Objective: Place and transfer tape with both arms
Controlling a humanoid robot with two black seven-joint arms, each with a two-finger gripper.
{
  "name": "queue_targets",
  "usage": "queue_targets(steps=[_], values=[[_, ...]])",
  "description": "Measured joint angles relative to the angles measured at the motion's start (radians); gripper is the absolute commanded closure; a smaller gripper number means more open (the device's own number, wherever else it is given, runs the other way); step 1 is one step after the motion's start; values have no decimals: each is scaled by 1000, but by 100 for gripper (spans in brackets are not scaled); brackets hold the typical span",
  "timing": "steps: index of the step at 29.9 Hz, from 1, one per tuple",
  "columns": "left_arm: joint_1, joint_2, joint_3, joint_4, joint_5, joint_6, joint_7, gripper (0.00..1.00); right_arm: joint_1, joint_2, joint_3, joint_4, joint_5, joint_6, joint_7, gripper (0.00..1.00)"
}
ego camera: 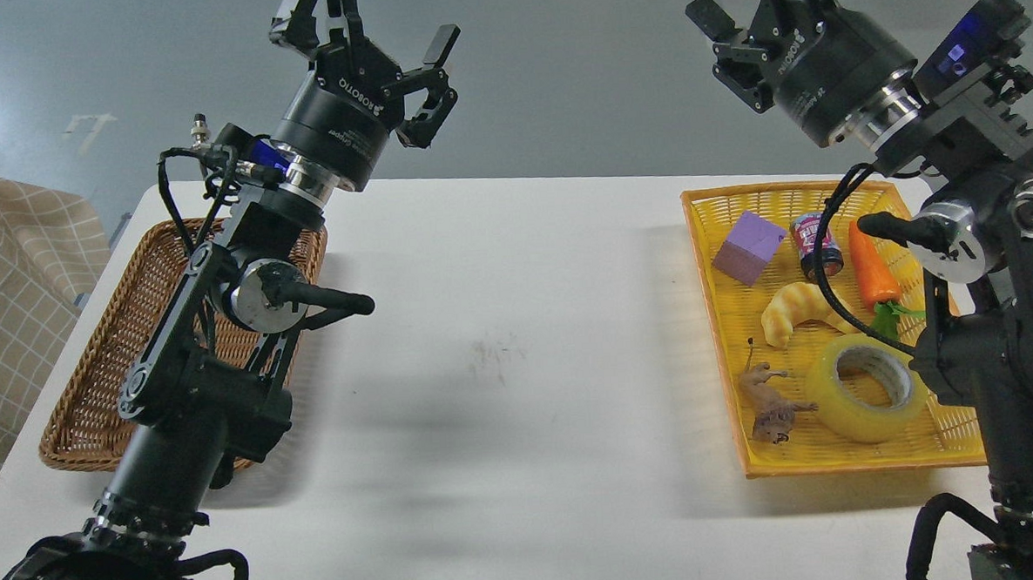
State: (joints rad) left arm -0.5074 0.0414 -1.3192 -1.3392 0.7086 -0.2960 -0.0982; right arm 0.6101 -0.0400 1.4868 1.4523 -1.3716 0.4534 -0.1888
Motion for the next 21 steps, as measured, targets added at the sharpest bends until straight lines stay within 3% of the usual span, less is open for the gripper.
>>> queue_targets(steps=[5,12,21], values=[[6,0,0,0,0,0,0,2,-11,-182,-117,13,-193,1,0,0],[15,0,0,0,0,0,0,2,-31,-425,-186,28,-235,12,0,0],[16,1,0,0,0,0,-1,2,-63,-507,-126,106,-225,35,2,0]])
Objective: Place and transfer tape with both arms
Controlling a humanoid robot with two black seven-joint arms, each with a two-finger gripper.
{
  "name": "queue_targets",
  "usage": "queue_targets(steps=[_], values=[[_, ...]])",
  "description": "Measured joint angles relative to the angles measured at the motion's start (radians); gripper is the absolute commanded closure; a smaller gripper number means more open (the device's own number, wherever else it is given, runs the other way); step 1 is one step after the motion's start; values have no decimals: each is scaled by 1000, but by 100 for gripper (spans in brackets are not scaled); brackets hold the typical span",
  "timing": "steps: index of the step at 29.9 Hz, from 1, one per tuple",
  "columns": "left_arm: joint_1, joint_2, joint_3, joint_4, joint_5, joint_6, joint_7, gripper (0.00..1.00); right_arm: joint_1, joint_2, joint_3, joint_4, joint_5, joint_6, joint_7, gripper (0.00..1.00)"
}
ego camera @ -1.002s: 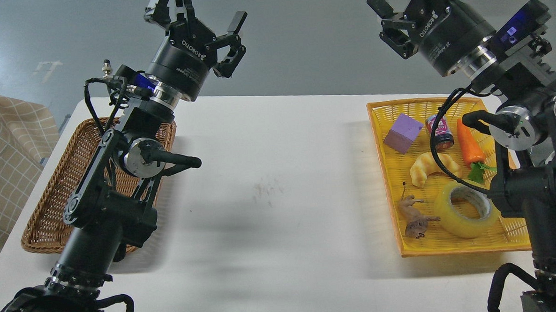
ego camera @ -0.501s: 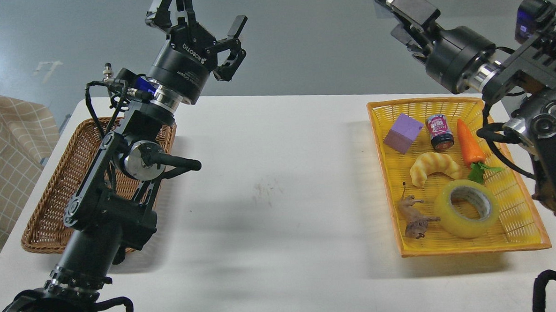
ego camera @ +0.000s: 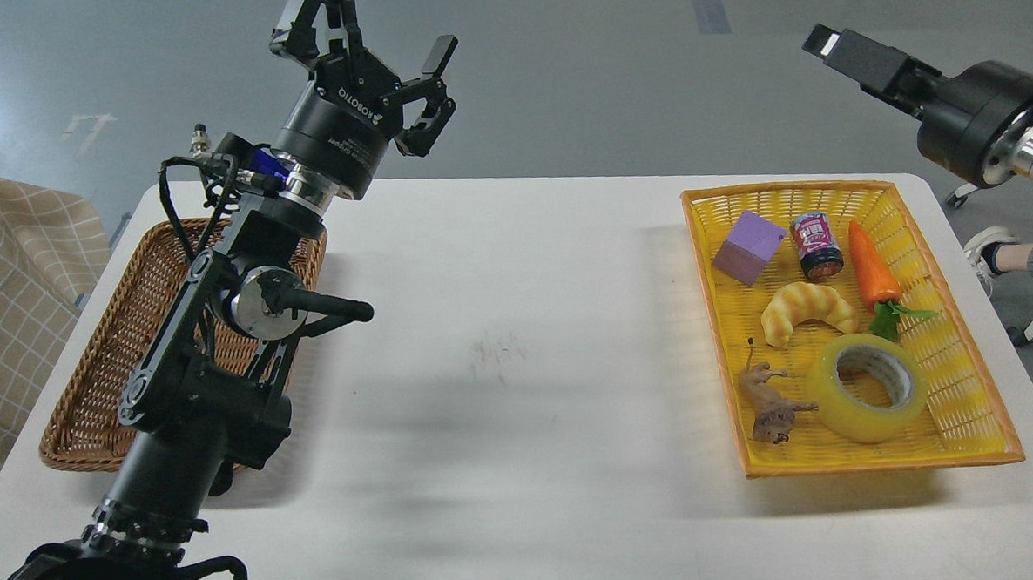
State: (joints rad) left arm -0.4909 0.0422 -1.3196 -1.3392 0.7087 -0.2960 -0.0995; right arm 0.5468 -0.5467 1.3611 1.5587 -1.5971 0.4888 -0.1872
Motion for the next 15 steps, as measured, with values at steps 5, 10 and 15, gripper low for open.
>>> queue_targets(steps=[5,10,15], values=[[0,1,-2,0,0,0,-1,2,-5,-16,54,2,0,0,9,2],[0,-2,-2,0,0,-1,-2,2,-17,0,69,8,-10,-8,-13,10],[21,0,-4,0,0,-1,-2,2,-35,4,70,31,-14,-40,-119,1]])
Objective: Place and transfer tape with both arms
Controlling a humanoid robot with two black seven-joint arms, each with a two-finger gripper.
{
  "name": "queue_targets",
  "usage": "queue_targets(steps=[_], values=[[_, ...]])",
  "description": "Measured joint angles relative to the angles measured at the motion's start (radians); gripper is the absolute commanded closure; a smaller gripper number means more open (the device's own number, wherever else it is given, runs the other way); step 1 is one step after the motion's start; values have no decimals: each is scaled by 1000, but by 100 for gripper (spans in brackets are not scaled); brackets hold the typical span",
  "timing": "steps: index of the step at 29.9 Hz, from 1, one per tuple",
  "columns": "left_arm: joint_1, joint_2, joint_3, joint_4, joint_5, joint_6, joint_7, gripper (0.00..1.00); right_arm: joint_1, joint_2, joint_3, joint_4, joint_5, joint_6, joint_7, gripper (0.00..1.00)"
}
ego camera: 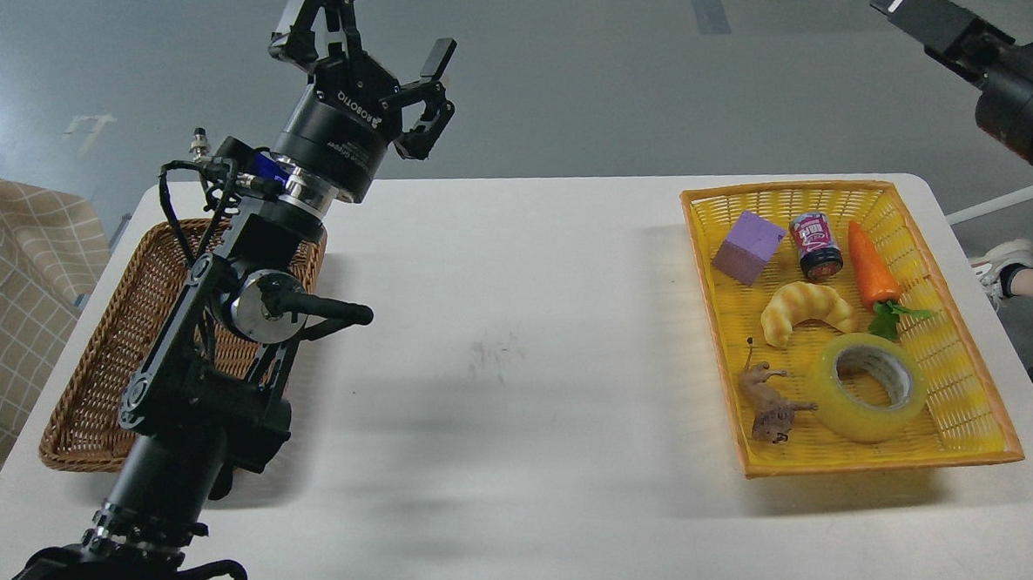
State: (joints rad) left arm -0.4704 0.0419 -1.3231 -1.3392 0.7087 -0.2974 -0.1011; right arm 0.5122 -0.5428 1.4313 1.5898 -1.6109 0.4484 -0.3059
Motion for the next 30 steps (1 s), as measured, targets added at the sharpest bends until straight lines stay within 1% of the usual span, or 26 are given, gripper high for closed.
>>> queue_targets(steps=[2,5,9,12,15,16,18,19,20,22,24,28,30], values=[[4,1,-1,0,0,0,0,2,-4,-5,0,5,5,-1,-11,1],[5,1,-1,0,0,0,0,2,-4,-11,-9,7,7,13,-10,1],[5,4,-1,0,0,0,0,2,2,-44,-25,7,5,37,38,2],[5,8,-1,0,0,0,0,2,10,-94,-45,3,-6,40,77,2],[5,10,-2,0,0,0,0,2,25,-159,-56,-3,-9,40,138,2],[6,10,-2,0,0,0,0,2,35,-181,-57,-7,-8,40,179,2],[6,11,-2,0,0,0,0,2,49,-214,-58,-19,-5,40,271,2],[6,11,-2,0,0,0,0,2,49,-231,-59,-31,-4,40,327,2],[6,12,-2,0,0,0,0,2,49,-247,-60,-40,-4,40,369,2],[6,12,-3,0,1,0,0,2,43,-294,-62,-54,-5,40,427,2],[6,12,-3,0,2,0,0,2,36,-346,-81,-69,-12,40,453,2],[6,8,-2,0,1,1,0,2,40,-379,-176,-103,-71,40,462,2],[6,6,-1,0,2,2,0,2,45,-380,-218,-128,-144,40,463,2]])
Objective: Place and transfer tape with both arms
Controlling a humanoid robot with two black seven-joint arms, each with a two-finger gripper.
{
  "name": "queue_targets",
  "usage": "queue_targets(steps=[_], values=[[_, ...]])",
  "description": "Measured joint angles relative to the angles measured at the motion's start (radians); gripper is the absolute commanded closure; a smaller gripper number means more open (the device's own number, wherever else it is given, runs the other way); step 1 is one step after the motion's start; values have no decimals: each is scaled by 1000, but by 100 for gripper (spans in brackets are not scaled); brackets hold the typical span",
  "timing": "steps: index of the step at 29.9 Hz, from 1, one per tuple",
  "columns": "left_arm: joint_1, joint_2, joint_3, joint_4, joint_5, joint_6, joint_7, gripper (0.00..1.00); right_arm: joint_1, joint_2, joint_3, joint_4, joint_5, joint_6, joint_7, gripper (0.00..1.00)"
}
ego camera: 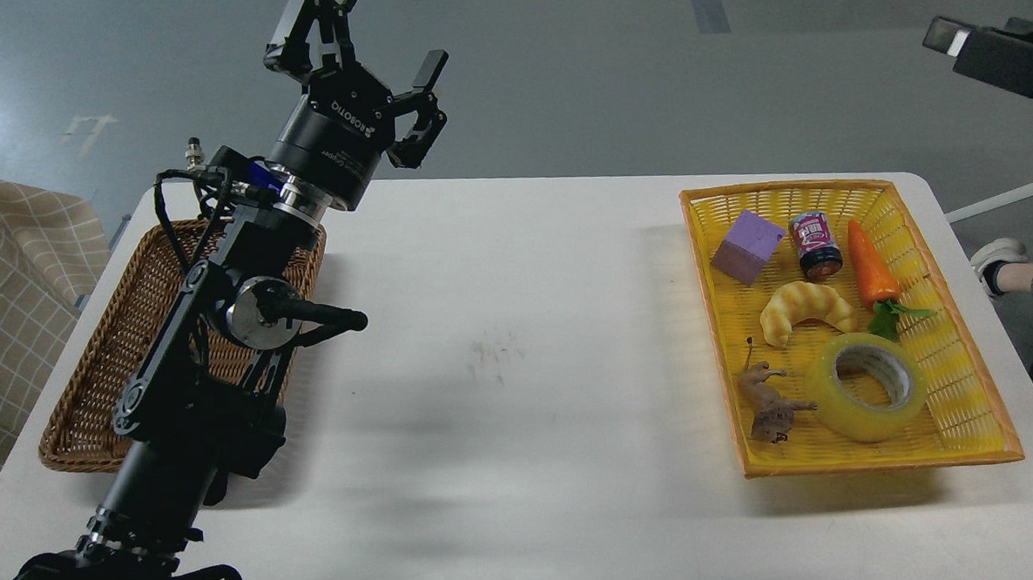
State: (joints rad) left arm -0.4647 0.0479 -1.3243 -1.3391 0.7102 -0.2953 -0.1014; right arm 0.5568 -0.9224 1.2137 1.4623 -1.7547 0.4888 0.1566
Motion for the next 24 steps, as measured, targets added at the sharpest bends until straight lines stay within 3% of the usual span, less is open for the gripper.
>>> queue_targets(steps=[24], values=[[10,12,-6,2,-1,1,1,2,-4,25,-335,-87,-317,0,5,5]])
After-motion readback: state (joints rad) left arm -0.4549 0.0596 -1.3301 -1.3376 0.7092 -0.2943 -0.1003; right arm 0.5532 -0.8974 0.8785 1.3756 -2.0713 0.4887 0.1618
